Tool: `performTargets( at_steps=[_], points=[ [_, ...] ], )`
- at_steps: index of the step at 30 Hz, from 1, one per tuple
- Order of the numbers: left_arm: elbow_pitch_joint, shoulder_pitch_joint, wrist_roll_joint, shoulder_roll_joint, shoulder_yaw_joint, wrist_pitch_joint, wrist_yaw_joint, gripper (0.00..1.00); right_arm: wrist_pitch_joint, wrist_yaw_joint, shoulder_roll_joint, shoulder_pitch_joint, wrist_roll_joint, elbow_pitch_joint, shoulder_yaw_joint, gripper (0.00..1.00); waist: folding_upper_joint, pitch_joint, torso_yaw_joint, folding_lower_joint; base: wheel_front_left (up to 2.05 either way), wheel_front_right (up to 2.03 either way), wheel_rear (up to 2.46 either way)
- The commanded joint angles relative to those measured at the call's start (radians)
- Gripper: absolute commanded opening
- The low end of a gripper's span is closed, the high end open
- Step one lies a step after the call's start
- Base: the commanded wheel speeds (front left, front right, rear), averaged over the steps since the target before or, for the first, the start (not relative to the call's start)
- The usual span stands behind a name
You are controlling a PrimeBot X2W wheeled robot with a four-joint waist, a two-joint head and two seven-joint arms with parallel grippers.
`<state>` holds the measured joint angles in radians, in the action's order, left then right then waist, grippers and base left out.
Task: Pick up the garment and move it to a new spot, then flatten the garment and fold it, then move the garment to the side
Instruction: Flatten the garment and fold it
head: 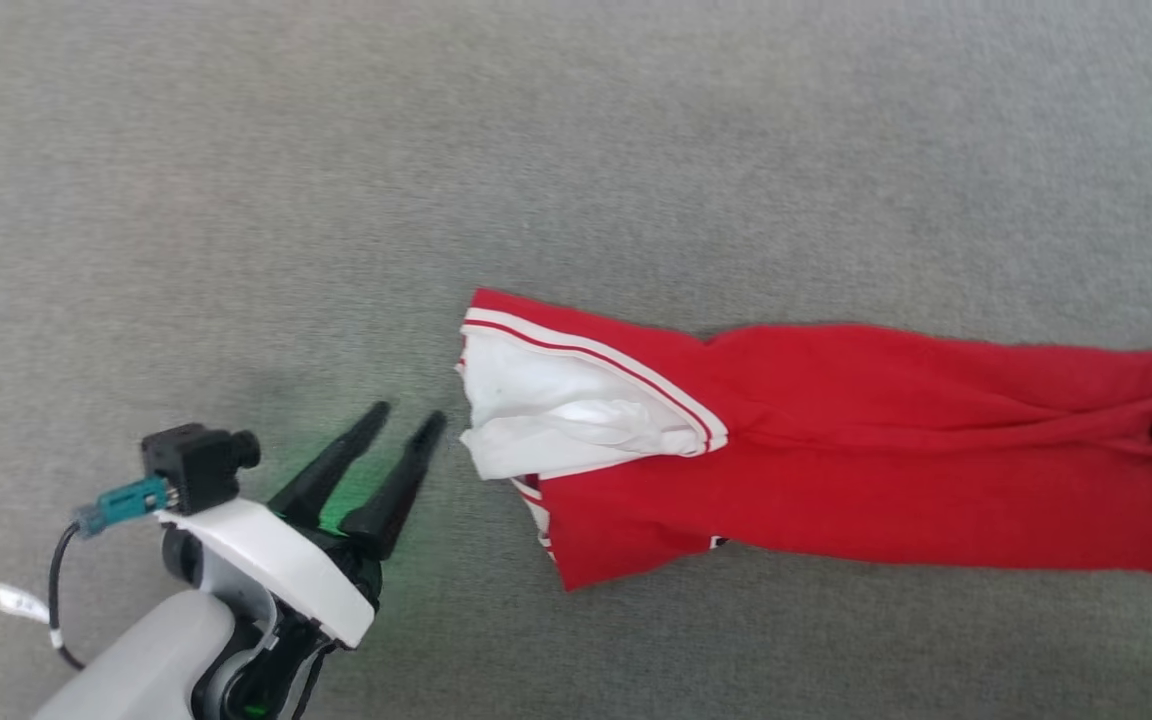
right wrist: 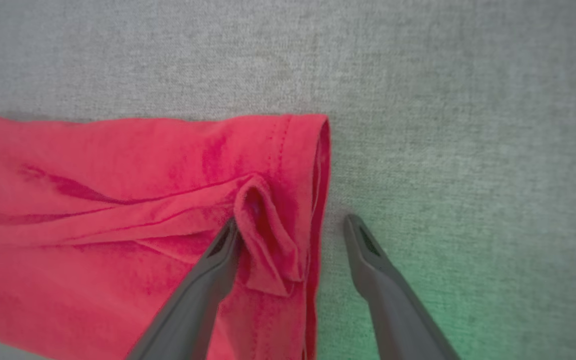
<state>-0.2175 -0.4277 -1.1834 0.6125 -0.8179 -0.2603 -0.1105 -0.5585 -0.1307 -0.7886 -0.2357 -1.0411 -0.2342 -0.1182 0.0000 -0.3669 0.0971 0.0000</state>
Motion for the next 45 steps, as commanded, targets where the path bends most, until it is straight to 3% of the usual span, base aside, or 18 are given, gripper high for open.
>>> performTargets(
  at_steps=[1, 5, 11, 15, 22, 23, 24, 25, 29, 45],
  points=[
    [-0.013, 0.028, 0.023, -0.020, 0.041, -0.006, -0.003, 1.00, -0.018, 0.000, 0.025, 0.025, -0.009, -0.020, -0.008, 1.00, 0.0000, 0.021, 0.020, 0.0000, 0.00, 0.00, 0.00],
    [-0.061, 0.112, 0.150, -0.116, 0.217, -0.006, -0.006, 1.00, -0.044, 0.000, 0.053, 0.039, -0.014, -0.066, -0.010, 1.00, 0.0000, 0.047, 0.040, 0.0000, 0.00, 0.00, 0.00],
    [-0.089, 0.210, 0.440, -0.252, 0.469, -0.006, 0.001, 1.00, -0.080, 0.000, 0.094, 0.021, 0.005, -0.111, -0.023, 1.00, 0.0000, 0.062, 0.047, 0.0000, 0.00, 0.00, 0.00],
    [-0.069, 0.254, 0.628, -0.333, 0.601, -0.006, -0.005, 1.00, -0.099, 0.000, 0.123, 0.007, 0.012, -0.135, -0.036, 1.00, 0.0000, 0.065, 0.046, 0.0000, 0.00, 0.00, 0.00],
    [0.039, 0.297, 0.922, -0.426, 0.759, -0.006, -0.011, 1.00, -0.110, -0.003, 0.161, -0.030, 0.022, -0.168, -0.048, 1.00, 0.0000, 0.065, 0.040, 0.0000, 0.00, 0.00, 0.00],
    [0.066, 0.302, 0.943, -0.441, 0.774, -0.006, -0.013, 1.00, -0.109, -0.003, 0.164, -0.033, 0.021, -0.173, -0.046, 0.93, 0.0000, 0.066, 0.040, 0.0000, 0.00, 0.00, 0.00],
    [0.091, 0.308, 0.955, -0.459, 0.787, -0.006, -0.015, 1.00, -0.113, -0.003, 0.167, -0.035, 0.018, -0.179, -0.045, 0.44, 0.0000, 0.066, 0.039, 0.0000, 0.00, 0.00, 0.00],
    [0.113, 0.314, 0.987, -0.462, 0.801, -0.006, -0.017, 1.00, -0.116, -0.003, 0.168, -0.037, 0.016, -0.183, -0.045, 0.04, 0.0000, 0.066, 0.039, 0.0000, 0.00, 0.00, 0.00],
    [0.166, 0.330, 1.027, -0.482, 0.810, -0.006, -0.020, 1.00, -0.118, -0.002, 0.156, -0.053, 0.015, -0.188, -0.031, 0.00, 0.0000, 0.067, 0.034, 0.0000, 0.00, 0.00, 0.00],
    [0.186, 0.318, 1.033, -0.433, 0.762, -0.006, -0.021, 1.00, -0.072, 0.002, 0.020, -0.111, 0.026, -0.227, 0.136, 0.00, 0.0000, 0.030, -0.065, 0.0000, 0.00, 0.00, 0.00]
  ],
)
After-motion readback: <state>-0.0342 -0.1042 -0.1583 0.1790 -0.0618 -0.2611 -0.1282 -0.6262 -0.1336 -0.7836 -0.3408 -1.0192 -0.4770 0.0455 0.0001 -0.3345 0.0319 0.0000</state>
